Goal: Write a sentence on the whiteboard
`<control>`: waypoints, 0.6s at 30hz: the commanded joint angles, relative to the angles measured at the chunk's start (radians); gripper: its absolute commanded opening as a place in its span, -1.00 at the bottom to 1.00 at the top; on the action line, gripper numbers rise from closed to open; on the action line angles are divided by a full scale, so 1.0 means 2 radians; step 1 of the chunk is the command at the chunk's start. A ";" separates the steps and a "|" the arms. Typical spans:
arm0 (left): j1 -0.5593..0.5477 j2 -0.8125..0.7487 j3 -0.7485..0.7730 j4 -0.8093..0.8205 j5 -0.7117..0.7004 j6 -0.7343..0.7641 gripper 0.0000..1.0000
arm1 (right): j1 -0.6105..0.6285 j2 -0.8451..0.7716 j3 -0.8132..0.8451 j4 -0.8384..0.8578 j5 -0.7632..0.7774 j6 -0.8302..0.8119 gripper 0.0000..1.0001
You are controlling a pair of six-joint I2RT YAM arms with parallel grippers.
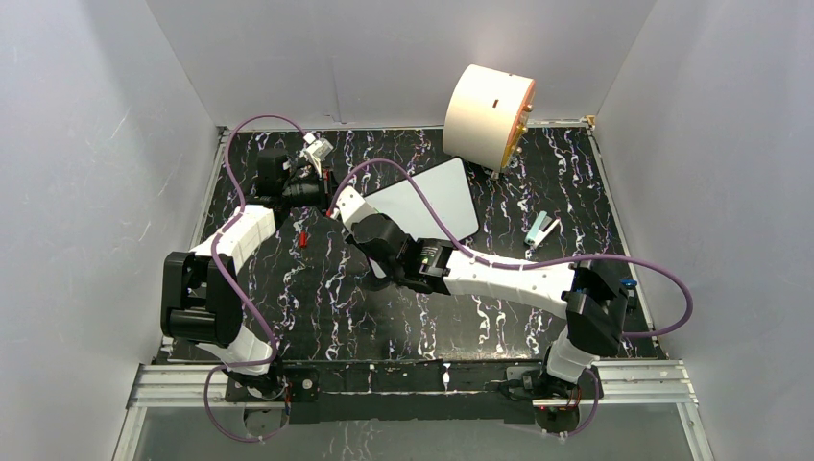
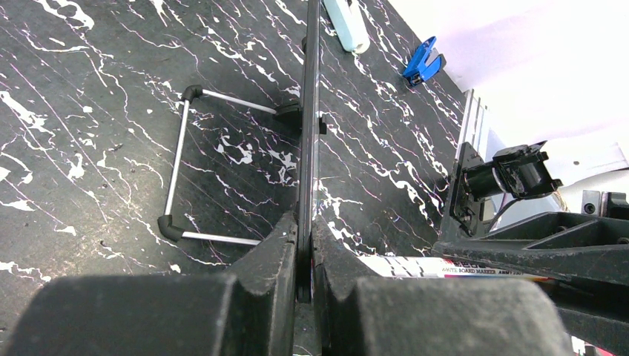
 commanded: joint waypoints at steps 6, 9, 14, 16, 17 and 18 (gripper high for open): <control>-0.012 -0.001 -0.005 -0.022 -0.005 0.009 -1.00 | -0.006 0.005 0.016 0.020 0.015 -0.001 -1.00; -0.012 -0.001 -0.005 -0.022 -0.005 0.010 -1.00 | -0.007 0.004 0.014 0.019 0.020 -0.001 -1.00; -0.012 -0.001 -0.005 -0.022 -0.005 0.010 -1.00 | -0.009 0.001 0.012 0.017 0.029 0.001 -1.00; -0.012 -0.001 -0.005 -0.022 -0.005 0.010 -1.00 | -0.010 0.000 0.011 0.015 0.031 0.004 -1.00; -0.012 -0.001 -0.005 -0.022 -0.005 0.010 -1.00 | -0.010 0.000 0.011 0.014 0.032 0.005 -1.00; -0.012 -0.001 -0.005 -0.022 -0.005 0.010 -1.00 | -0.010 0.000 0.011 0.011 0.032 0.007 -1.00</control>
